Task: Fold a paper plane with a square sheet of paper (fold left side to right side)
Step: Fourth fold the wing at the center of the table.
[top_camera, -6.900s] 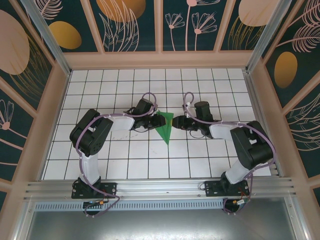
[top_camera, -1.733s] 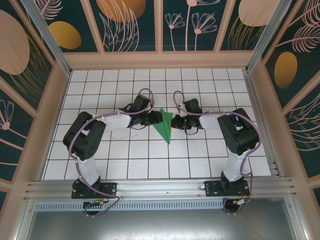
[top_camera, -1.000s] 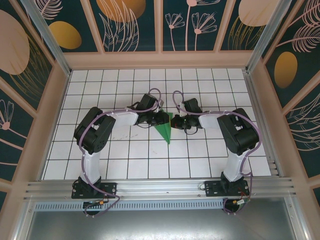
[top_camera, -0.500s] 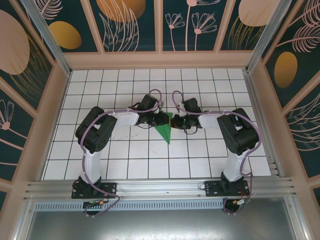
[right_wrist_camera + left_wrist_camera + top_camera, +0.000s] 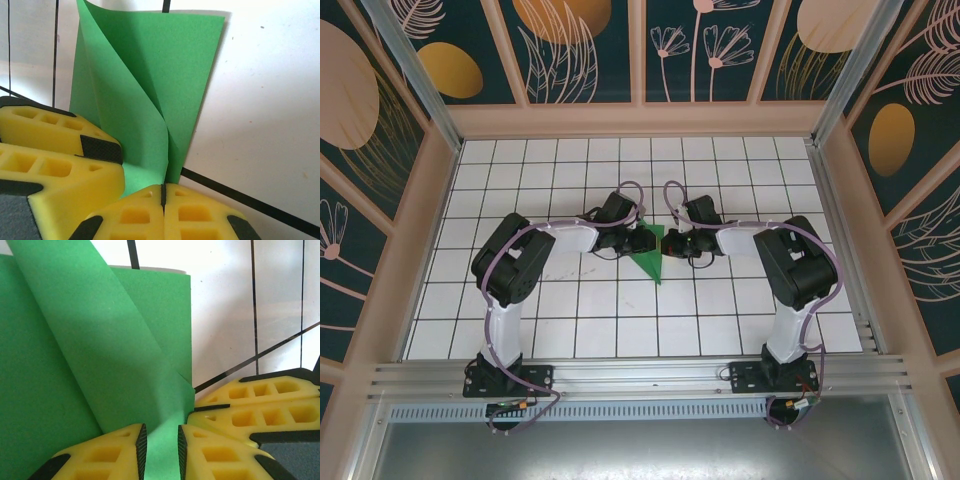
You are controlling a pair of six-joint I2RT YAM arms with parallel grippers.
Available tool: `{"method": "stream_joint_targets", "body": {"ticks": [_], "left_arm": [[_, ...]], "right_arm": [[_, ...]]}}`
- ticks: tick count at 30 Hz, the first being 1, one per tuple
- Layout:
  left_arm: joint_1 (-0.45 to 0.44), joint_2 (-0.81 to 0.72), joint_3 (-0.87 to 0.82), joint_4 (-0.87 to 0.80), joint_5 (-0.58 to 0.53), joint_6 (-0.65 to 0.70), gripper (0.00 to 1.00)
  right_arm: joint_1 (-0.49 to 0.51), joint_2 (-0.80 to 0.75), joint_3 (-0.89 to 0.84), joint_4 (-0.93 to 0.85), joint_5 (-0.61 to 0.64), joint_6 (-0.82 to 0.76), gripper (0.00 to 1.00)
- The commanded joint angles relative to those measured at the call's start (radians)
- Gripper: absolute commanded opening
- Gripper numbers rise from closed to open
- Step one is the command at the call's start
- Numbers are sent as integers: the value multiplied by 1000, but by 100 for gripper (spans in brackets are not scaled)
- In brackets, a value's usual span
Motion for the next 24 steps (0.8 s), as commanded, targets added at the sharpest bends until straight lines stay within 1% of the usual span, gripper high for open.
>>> {"method": "stream_joint_targets", "body": {"ticks": [1, 4, 7, 12, 15, 18, 21, 24], "left_arm": [[-3, 24, -36, -24, -33, 14, 28], [-3, 27, -51, -19, -35, 9, 27], [-4, 31, -68, -12, -38, 6, 27], [-3, 36, -86, -7, -45, 4, 27], [-3, 39, -83, -5, -45, 3, 27], [-2, 39, -81, -5, -47, 3, 27], [-3, 35, -80, -7, -48, 6, 27], [-3, 33, -81, -7, -49, 6, 27]], "right_arm": [[29, 70, 6, -39, 59, -30, 7], [27, 62, 19, -34, 44, -27, 9], [17, 40, 34, -28, 19, -24, 15], [-10, -76, 37, -54, 25, -22, 30], [-11, -171, 0, -82, 33, -20, 33], [9, -249, -55, -77, 7, 2, 31], [47, -295, -111, -42, -53, 41, 22], [61, -305, -166, 30, -112, 93, 15]]}}
